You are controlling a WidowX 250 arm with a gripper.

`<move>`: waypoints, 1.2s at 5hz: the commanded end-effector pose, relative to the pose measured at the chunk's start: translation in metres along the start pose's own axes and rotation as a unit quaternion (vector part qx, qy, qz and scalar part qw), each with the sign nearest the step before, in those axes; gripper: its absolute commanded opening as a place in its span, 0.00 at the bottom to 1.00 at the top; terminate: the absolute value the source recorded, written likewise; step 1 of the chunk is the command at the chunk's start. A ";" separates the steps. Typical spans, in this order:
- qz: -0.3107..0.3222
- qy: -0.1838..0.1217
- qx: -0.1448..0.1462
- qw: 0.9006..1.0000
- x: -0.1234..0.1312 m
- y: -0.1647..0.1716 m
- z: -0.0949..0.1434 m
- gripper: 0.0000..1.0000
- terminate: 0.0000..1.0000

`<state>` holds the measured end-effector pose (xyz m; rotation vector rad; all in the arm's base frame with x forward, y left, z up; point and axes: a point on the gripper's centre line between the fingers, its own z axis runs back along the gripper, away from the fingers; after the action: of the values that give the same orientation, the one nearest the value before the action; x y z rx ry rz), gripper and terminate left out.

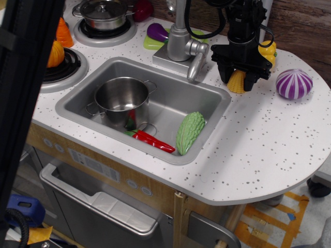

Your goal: Put corn in pot which is in sink

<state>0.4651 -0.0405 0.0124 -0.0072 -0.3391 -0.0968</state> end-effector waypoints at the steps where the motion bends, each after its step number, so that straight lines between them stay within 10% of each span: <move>1: 0.002 -0.002 0.038 0.999 0.009 0.021 0.043 0.00 0.00; 2: 0.014 0.024 0.071 0.997 0.006 0.037 0.056 1.00 0.00; 3: -0.001 0.045 0.086 0.995 -0.005 0.060 0.069 1.00 0.00; 4: -0.008 0.048 0.083 0.995 -0.017 0.082 0.079 0.00 0.00; 6: -0.013 0.063 0.099 0.993 -0.049 0.126 0.089 0.00 0.00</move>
<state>0.3823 0.0985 0.0408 0.1753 -0.1146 -0.0839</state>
